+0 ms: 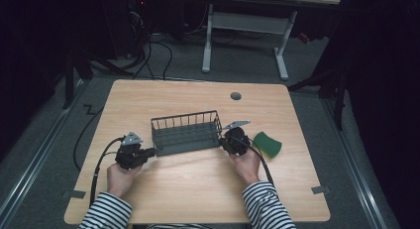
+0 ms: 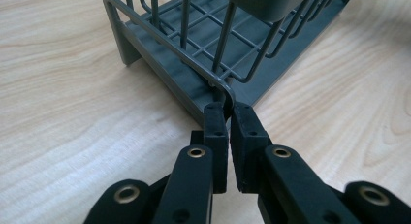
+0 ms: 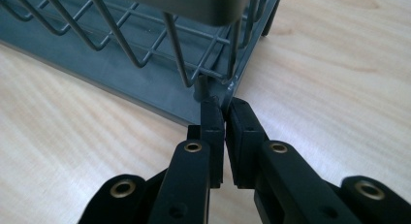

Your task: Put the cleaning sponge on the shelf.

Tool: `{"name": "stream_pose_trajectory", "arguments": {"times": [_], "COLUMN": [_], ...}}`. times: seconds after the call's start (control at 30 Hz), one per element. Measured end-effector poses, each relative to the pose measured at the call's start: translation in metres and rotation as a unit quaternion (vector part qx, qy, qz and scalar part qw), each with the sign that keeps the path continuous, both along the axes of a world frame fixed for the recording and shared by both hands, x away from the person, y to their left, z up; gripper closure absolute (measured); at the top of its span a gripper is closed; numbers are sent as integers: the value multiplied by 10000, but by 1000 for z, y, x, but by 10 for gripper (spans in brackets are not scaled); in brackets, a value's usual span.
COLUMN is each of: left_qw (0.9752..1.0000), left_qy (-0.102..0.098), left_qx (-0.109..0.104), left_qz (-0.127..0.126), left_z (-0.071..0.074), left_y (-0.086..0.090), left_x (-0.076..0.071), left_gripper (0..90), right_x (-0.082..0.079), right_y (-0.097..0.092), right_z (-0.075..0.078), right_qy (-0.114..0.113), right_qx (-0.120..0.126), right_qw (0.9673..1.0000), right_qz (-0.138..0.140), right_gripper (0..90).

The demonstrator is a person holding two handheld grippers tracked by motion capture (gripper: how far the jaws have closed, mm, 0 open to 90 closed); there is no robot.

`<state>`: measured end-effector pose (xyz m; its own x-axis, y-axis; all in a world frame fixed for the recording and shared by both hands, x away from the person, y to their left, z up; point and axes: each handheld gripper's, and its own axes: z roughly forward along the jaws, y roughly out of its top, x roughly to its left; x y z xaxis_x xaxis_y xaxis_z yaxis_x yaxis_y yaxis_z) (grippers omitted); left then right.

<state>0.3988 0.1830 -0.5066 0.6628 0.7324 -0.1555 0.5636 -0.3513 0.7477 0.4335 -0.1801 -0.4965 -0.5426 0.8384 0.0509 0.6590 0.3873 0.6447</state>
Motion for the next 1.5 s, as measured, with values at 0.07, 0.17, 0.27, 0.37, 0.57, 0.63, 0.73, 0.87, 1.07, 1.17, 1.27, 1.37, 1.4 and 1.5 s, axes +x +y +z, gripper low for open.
{"name": "stream_pose_trajectory", "arguments": {"times": [0.07,0.17,0.27,0.37,0.57,0.63,0.73,0.87,1.07,1.17,1.27,1.37,1.4,1.5], "left_qw": [10000,9999,9999,9997,9993,9992,9991,9988,9994,9995,9995,9995,9994,9986], "left_qy": [-19,-29,-45,-42,-87,-95,-145,-117,-101,-131,-116,-101,-103,-54], "left_qx": [-18,-10,-59,-146,-213,-244,-182,-274,-280,-286,-286,-266,-249,-169], "left_qz": [-53,-109,-146,-191,-310,-313,-343,-394,-198,-51,67,168,238,500], "left_z": [0,0,-1,-3,-4,-5,-4,-6,-7,-7,-9,-14,-15,-20], "left_y": [-1,-3,-4,-6,-14,-17,-22,-23,-21,-14,-5,3,6,14], "left_x": [-5,-10,-16,-23,-36,-42,-52,-54,-54,-55,-56,-55,-54,-48], "left_gripper": [862,863,862,862,860,860,861,856,675,537,464,415,388,344], "right_x": [-5,-13,-21,-29,-48,-55,-64,-70,-72,-75,-79,-84,-85,-87], "right_y": [-2,-6,-8,-13,-26,-31,-36,-41,-45,-50,-56,-64,-67,-76], "right_z": [1,0,0,0,0,-1,-1,-2,-6,-4,3,8,10,12], "right_qy": [30,3,-24,23,39,45,20,33,92,17,-194,-361,-436,-588], "right_qx": [-27,0,-28,9,80,149,142,218,366,409,362,331,330,345], "right_qw": [10000,10000,10000,10000,9999,9999,9999,9997,9993,9990,9989,9984,9980,9967], "right_qz": [29,55,83,93,58,56,71,57,-57,-165,-231,-291,-330,-443], "right_gripper": [863,862,863,863,862,862,862,859,605,501,448,405,400,378]}}
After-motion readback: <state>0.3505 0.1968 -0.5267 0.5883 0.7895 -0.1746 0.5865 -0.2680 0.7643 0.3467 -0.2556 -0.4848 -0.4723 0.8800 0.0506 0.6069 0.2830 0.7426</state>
